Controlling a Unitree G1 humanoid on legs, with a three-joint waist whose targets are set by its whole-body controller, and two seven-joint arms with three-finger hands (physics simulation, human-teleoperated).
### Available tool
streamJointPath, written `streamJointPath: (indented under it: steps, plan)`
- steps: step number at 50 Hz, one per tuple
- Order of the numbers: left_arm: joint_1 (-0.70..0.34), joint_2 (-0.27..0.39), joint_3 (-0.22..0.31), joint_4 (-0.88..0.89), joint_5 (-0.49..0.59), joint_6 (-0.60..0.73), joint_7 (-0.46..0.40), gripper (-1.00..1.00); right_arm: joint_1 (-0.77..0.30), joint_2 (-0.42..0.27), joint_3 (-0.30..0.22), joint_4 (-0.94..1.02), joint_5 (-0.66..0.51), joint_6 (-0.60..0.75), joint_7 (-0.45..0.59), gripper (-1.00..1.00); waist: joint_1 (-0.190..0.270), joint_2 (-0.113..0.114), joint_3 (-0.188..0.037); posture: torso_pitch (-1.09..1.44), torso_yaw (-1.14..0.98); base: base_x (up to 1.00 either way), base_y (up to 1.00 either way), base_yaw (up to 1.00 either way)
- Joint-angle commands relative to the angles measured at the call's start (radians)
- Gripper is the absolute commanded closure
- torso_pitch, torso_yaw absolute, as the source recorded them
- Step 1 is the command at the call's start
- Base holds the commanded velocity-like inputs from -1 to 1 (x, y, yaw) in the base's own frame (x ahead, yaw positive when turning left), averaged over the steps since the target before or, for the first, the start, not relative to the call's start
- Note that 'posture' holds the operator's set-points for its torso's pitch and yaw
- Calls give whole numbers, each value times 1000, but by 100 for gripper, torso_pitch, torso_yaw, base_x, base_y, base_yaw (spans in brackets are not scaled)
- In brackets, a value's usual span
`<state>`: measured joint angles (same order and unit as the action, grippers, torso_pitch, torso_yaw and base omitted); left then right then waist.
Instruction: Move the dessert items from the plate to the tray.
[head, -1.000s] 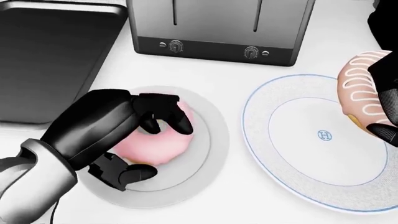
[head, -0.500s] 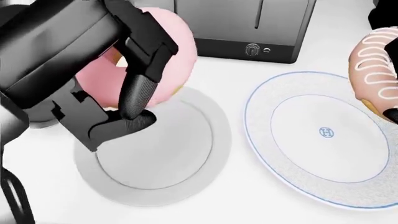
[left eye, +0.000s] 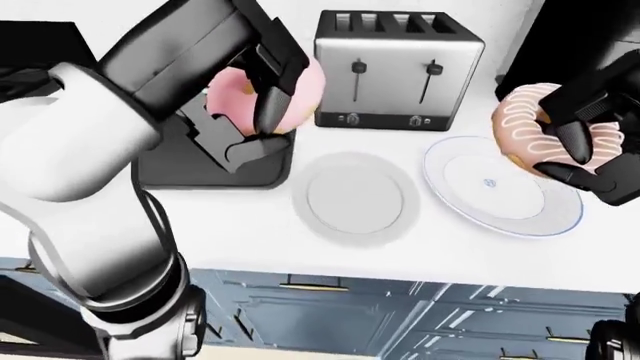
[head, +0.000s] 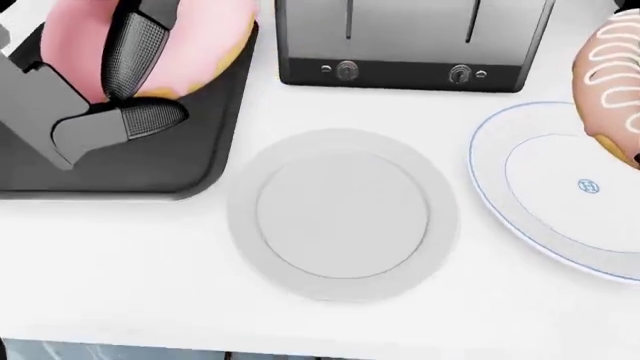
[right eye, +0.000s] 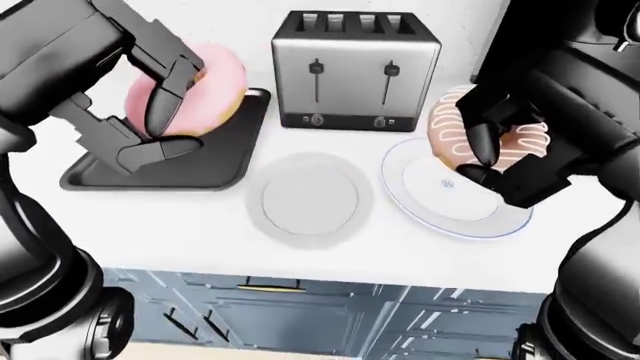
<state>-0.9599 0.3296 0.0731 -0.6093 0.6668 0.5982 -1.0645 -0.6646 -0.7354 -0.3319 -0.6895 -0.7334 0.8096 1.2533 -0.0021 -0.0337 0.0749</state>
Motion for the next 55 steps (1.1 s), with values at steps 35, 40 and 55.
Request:
streamJointPath:
  steps: [35, 40, 55]
  plan:
    - [74, -21, 2, 40, -21, -98, 104, 100, -33, 101, 38, 10, -84, -57, -57, 100, -44, 78, -38, 0, 0, 16, 72, 17]
    - [80, -28, 1, 49, -22, -109, 114, 100, -17, 109, 45, 5, -96, -42, -42, 100, -50, 147, -60, 0, 0, 19, -1, 0]
    - [28, -67, -34, 50, 24, -91, 78, 100, -76, 109, 46, 27, -64, 12, -46, 100, -17, 37, 13, 0, 0, 0, -8, -71]
